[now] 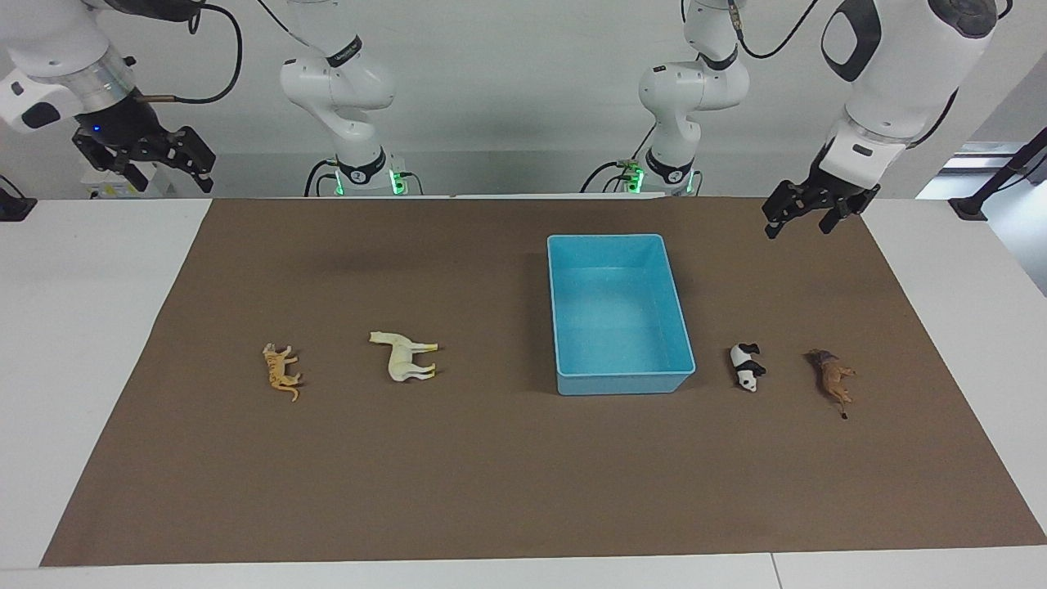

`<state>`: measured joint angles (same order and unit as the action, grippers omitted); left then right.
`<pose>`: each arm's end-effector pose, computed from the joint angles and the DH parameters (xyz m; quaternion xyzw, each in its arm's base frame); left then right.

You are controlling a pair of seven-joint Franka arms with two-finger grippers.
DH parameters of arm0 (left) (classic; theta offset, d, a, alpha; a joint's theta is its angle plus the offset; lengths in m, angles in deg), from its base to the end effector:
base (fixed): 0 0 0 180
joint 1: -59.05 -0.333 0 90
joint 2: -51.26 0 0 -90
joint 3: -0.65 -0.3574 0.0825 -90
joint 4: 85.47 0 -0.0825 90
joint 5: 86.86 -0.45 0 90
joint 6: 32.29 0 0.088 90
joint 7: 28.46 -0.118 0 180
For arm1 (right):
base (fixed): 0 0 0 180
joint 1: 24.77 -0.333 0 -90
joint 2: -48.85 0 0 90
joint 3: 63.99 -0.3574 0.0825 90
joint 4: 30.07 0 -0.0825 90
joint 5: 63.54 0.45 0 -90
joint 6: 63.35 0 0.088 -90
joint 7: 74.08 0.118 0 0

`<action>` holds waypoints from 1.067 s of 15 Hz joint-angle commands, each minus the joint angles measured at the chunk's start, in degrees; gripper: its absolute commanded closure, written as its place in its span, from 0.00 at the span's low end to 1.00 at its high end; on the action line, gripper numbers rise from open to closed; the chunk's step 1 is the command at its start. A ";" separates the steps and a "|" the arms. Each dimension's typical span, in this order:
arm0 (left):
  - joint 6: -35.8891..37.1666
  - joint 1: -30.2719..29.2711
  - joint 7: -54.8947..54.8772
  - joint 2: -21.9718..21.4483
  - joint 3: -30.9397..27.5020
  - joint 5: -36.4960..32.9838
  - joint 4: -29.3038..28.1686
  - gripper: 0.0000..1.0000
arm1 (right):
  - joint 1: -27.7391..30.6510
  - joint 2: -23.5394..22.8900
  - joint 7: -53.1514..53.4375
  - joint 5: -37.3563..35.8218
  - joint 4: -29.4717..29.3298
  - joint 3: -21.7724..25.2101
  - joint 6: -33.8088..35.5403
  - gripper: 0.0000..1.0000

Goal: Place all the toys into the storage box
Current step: 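Reach the left gripper to the panda while the right gripper reaches the dog, then grasp the panda with the left gripper while the right gripper grasps the dog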

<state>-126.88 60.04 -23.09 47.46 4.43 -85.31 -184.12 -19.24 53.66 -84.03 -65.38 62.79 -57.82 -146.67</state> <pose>0.5991 -0.0542 0.6208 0.9999 0.0064 -0.0033 0.0110 0.5639 -0.1238 0.6687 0.9989 -0.0161 -0.0429 0.0035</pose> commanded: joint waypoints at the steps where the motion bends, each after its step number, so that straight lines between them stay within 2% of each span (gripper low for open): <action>1: 0.11 0.67 -0.45 -0.16 -0.53 0.64 0.39 0.00 | 0.01 3.28 -4.19 0.35 6.53 -0.63 -7.27 0.00; 4: -11.73 0.06 -1.06 -0.33 -0.44 0.73 -4.87 0.00 | -2.53 1.53 -3.76 0.35 8.90 -0.99 -11.24 0.00; 5: -13.68 -0.11 -1.50 0.28 -0.44 0.64 -5.93 0.00 | -2.89 0.57 -3.76 0.44 10.48 -0.99 -14.13 0.00; 7: -16.93 -0.20 -4.22 3.78 -0.53 0.64 -6.47 0.00 | -3.07 -1.02 -3.85 1.05 14.26 -1.07 -19.32 0.00; 10: -24.31 -0.20 -4.41 9.49 -0.62 0.55 -8.39 0.00 | -3.24 -5.93 -3.76 1.32 16.30 -1.07 -24.94 0.00; 14: -33.18 -0.11 -3.79 12.49 -0.70 -5.51 -14.45 0.00 | -3.25 -8.93 -7.78 1.32 24.98 -1.16 -41.01 0.00; 16: -36.89 -0.38 -2.22 12.76 -0.97 -6.04 -17.00 0.00 | -3.85 -11.29 -10.51 1.23 25.97 -1.16 -44.91 0.00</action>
<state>-160.18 60.04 -26.24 61.49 3.75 -89.70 -197.77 -22.97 42.63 -91.00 -65.25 86.48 -58.76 -188.11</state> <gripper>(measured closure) 0.000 0.000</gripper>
